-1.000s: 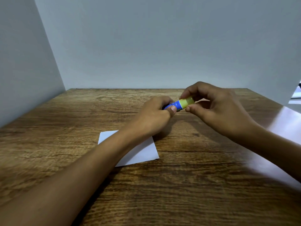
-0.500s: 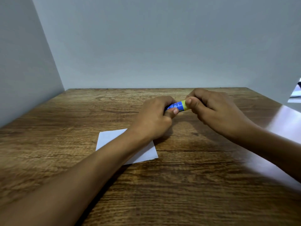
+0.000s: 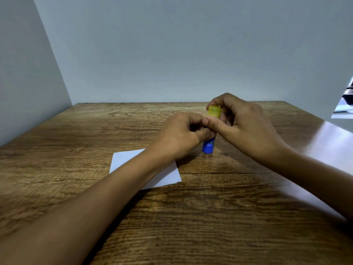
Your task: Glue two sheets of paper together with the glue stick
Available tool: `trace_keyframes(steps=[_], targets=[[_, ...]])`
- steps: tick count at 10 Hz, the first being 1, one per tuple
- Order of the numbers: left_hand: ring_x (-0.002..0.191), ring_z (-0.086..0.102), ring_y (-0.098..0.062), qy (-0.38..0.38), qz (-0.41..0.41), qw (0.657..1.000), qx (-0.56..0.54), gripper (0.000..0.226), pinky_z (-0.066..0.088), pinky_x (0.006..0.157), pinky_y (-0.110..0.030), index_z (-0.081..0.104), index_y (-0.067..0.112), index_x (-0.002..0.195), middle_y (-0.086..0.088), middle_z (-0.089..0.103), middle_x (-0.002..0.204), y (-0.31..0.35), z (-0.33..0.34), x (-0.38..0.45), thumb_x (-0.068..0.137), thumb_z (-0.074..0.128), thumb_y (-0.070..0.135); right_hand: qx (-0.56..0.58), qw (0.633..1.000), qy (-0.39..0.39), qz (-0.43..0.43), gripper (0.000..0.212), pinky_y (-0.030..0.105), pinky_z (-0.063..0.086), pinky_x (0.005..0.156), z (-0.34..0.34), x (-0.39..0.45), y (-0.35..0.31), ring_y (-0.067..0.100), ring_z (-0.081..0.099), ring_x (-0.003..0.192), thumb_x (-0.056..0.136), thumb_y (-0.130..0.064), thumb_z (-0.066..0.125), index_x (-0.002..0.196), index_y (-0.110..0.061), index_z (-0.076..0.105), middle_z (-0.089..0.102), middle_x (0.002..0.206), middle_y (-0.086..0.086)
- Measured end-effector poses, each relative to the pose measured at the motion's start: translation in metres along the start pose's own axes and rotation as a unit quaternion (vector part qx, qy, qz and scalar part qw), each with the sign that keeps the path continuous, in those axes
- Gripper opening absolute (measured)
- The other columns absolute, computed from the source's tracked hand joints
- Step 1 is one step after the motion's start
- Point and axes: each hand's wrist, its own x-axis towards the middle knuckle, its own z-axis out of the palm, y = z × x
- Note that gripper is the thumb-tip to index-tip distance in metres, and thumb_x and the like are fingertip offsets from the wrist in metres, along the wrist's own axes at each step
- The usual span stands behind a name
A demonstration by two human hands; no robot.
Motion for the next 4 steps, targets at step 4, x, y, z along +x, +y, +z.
trace_keyframes(steps=[4], targets=[[0.074, 0.053, -0.004, -0.037, -0.067, 0.997, 0.003, 0.04, 0.038, 0.063, -0.018, 0.063, 0.025, 0.082, 0.007, 0.057, 0.073, -0.0016, -0.0098, 0.0026, 0.073, 0.044, -0.009, -0.02, 1.0, -0.003, -0.009, 0.046, 0.026, 0.036, 0.056, -0.0036, 0.0, -0.0009, 0.009, 0.047, 0.063, 0.079, -0.056, 0.049, 0.109, -0.022, 0.052, 0.049, 0.07, -0.004]])
